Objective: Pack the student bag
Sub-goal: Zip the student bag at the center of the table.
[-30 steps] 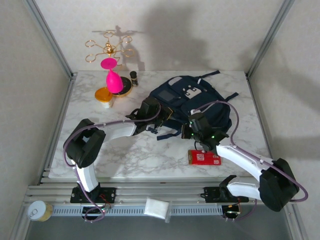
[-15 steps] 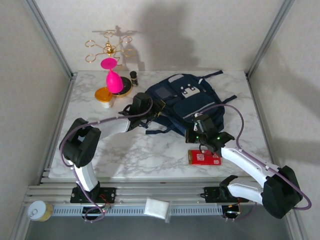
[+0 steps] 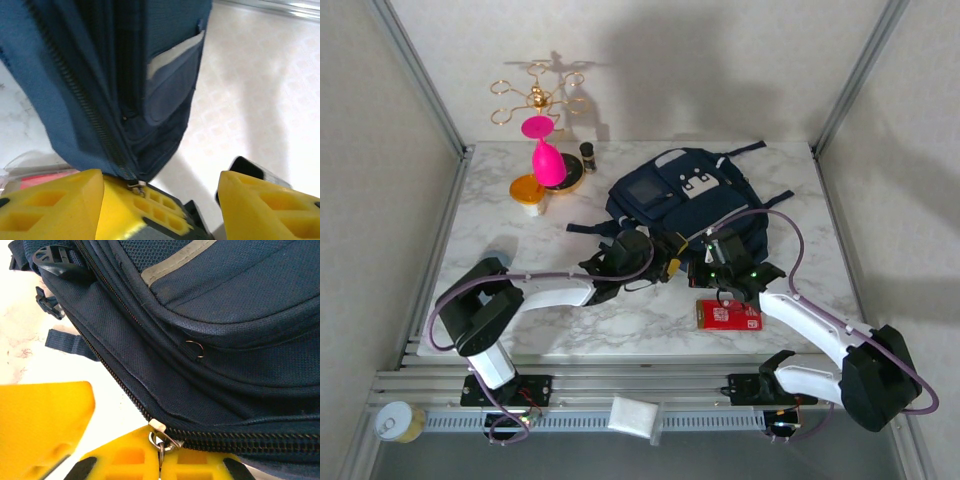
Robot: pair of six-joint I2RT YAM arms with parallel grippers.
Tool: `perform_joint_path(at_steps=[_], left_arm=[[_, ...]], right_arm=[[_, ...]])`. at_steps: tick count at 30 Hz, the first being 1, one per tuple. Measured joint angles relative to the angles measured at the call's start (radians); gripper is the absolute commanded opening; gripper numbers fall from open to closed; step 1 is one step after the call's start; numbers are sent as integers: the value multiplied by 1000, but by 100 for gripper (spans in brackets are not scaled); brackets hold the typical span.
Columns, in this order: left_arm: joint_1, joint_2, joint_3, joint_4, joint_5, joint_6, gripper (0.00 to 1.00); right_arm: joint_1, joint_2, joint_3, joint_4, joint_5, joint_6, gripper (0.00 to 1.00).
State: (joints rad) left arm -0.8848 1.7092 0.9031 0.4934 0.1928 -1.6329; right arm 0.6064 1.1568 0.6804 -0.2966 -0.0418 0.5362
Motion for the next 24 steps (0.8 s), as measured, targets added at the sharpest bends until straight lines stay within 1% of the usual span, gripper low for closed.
perform_joint_path(at_steps=[6, 9, 11, 14, 16, 18, 19, 24], left_arm=[[-8, 71, 22, -5, -55, -73, 59], [-3, 121, 67, -4, -70, -90, 53], [-2, 143, 86, -5, -78, -99, 47], [-1, 167, 117, -27, -86, -92, 30], [-2, 171, 128, -47, -89, -82, 16], [-2, 171, 130, -66, -89, -67, 3], [-2, 171, 130, -73, -88, -58, 0], [6, 152, 131, -111, -88, 0, 0]], right_arm=[[0, 0, -1, 9, -1, 0, 0], [0, 0, -12, 21, -5, -1, 0], [0, 0, -18, 23, -5, 0, 0], [0, 0, -19, 24, -3, 0, 0], [0, 0, -19, 23, 6, 0, 0], [0, 0, -18, 21, 15, 0, 0], [0, 0, -18, 16, 18, 0, 0], [0, -1, 5, -37, 44, 8, 0]])
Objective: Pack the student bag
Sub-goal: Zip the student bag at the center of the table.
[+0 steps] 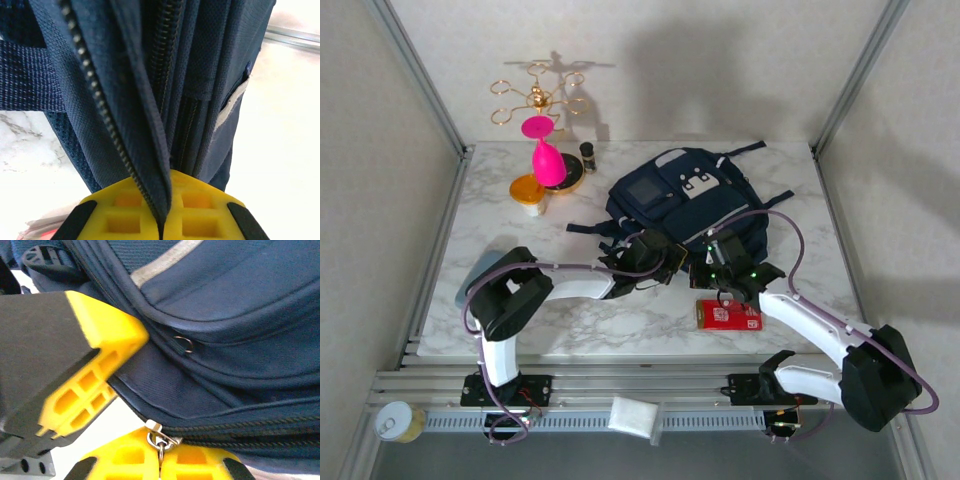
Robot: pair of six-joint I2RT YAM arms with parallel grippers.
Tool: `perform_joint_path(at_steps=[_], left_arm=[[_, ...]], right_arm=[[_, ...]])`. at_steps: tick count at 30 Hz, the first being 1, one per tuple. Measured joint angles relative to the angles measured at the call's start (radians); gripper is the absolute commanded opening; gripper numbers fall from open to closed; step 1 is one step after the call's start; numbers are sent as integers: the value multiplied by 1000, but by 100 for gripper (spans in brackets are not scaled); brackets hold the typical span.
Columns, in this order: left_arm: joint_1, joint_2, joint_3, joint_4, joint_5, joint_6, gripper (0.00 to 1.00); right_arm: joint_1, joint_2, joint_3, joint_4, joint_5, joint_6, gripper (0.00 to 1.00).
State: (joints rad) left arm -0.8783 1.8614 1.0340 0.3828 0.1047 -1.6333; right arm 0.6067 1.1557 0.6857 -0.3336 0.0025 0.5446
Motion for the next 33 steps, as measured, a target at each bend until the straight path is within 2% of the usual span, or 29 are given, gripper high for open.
perform_joint_path(at_steps=[5, 14, 18, 22, 25, 27, 33], left_arm=[[51, -43, 0, -84, 27, 112, 0], [166, -81, -2, -181, 166, 293, 0], [180, -100, -17, -179, 169, 313, 36], [207, -193, -91, -158, 111, 283, 52], [173, -277, -160, -120, 65, 217, 56], [117, -305, -194, -83, 40, 157, 59], [-8, -224, -176, -19, 20, 14, 62]], right_arm=[[0, -21, 22, -60, 35, 26, 0], [0, -60, 26, -109, 56, 70, 0], [-3, -55, 27, -93, 11, 70, 0], [-10, -35, 27, -93, -14, 70, 0], [-11, -23, 27, -89, -34, 69, 0], [-13, -22, 27, -77, -50, 69, 0], [-13, -22, 27, -69, -64, 61, 0]])
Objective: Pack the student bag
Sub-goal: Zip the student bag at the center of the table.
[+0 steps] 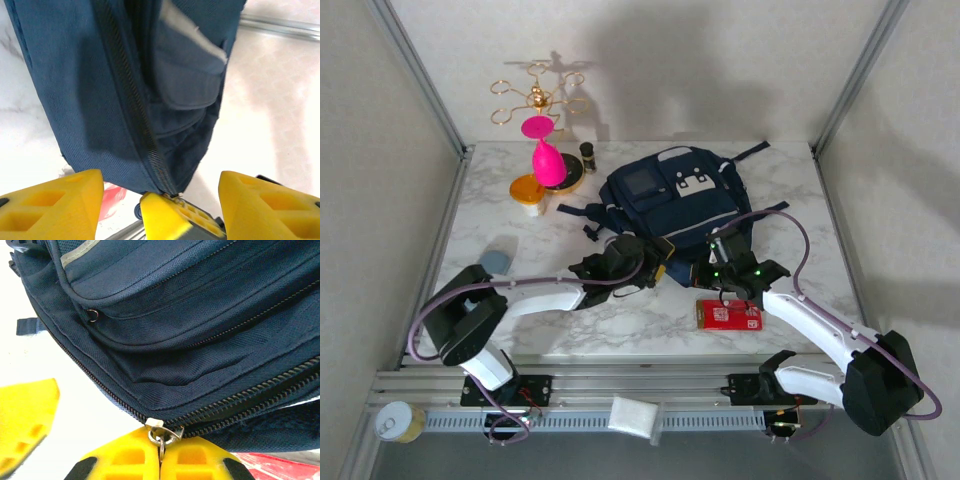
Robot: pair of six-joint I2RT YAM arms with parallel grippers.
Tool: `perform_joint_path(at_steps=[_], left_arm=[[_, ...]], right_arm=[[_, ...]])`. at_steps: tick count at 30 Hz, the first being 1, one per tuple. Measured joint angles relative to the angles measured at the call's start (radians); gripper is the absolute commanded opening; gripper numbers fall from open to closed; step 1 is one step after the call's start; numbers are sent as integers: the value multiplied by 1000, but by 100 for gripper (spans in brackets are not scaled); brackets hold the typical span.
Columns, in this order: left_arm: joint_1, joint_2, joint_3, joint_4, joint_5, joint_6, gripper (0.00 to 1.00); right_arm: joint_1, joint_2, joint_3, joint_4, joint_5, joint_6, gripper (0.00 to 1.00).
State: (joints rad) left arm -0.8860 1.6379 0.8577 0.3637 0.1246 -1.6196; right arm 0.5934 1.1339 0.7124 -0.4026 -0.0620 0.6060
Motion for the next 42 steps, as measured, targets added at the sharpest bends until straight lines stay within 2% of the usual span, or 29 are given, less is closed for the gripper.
perform_joint_path(at_steps=[3, 7, 13, 18, 21, 27, 31, 32, 34, 37, 39, 42], left_arm=[[-21, 69, 46, 0, -34, -37, 57], [-23, 133, 114, -20, -87, -49, 42], [-39, 166, 135, -63, -134, -53, 0], [-40, 122, 141, -127, -161, 15, 0], [-9, 40, 107, -180, -167, 80, 0], [155, -131, -26, -262, -122, 234, 0], [260, -167, -56, -280, -33, 347, 0], [279, -166, -56, -283, -16, 372, 5], [302, -166, -56, -287, 1, 410, 32], [316, -188, -67, -288, 7, 440, 51], [308, -239, -86, -297, -5, 436, 59], [245, -341, -105, -305, -38, 387, 65]], right_arm=[[0, 0, -2, 9, -12, -8, 0], [0, 0, -10, 24, -18, -15, 0], [0, 2, -10, 20, 1, -14, 0], [1, -6, 5, -16, 36, -9, 0], [1, -36, 21, -51, 67, 6, 0], [-37, -48, 28, -96, 83, 23, 0], [-43, 2, 31, -50, 20, -1, 0], [-37, 23, 33, -35, 4, -11, 0], [-16, 55, 47, -23, -7, -23, 0], [14, 92, 68, -8, -7, -30, 0], [21, 104, 71, 3, -10, -30, 0], [21, 106, 68, 27, -22, -30, 0]])
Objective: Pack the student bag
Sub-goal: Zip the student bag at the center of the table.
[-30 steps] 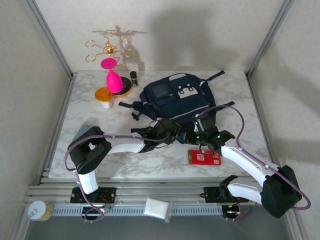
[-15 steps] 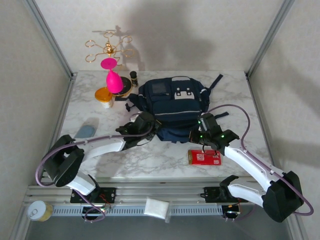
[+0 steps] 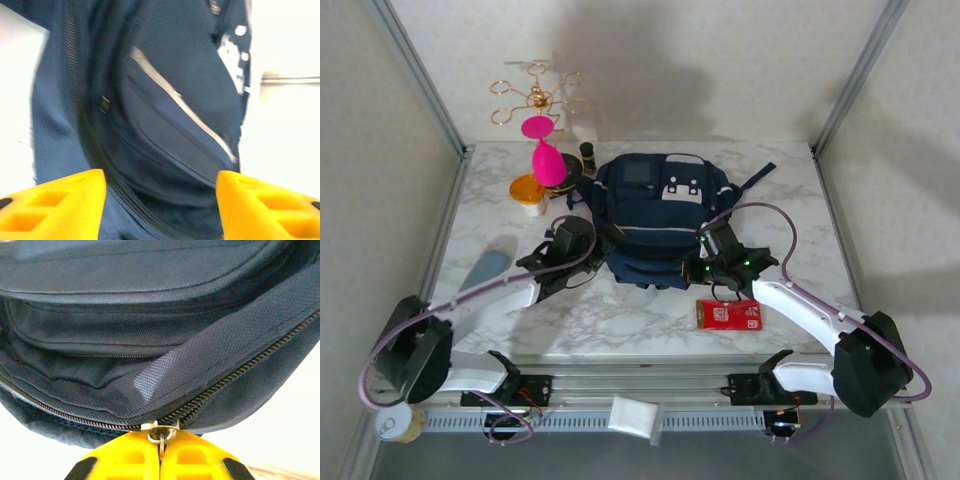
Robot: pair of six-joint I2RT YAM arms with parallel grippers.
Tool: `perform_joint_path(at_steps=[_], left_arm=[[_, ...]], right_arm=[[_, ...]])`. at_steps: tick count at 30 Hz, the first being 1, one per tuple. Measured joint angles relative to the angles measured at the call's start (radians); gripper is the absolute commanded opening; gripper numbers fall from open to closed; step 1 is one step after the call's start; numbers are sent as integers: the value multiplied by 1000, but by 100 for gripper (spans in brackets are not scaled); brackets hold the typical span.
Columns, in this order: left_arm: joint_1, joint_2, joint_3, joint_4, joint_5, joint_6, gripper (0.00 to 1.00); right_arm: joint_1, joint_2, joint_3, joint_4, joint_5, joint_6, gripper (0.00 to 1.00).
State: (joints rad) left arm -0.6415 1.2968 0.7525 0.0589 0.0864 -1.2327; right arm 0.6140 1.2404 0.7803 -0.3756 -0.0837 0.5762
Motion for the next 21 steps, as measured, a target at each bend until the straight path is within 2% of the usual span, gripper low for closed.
perform_joint_path(at_steps=[4, 9, 16, 21], left_arm=[[-142, -31, -5, 40, -43, -140, 68], [-263, 94, 14, 100, -84, -314, 67], [-286, 282, 106, 108, -137, -450, 60], [-286, 366, 188, 94, -171, -492, 42]], right_arm=[[0, 0, -14, 37, -13, 0, 0], [0, 0, -42, 64, -19, 0, 0], [0, 0, -79, 108, -23, -8, 0], [0, 1, -84, 122, -22, -13, 0]])
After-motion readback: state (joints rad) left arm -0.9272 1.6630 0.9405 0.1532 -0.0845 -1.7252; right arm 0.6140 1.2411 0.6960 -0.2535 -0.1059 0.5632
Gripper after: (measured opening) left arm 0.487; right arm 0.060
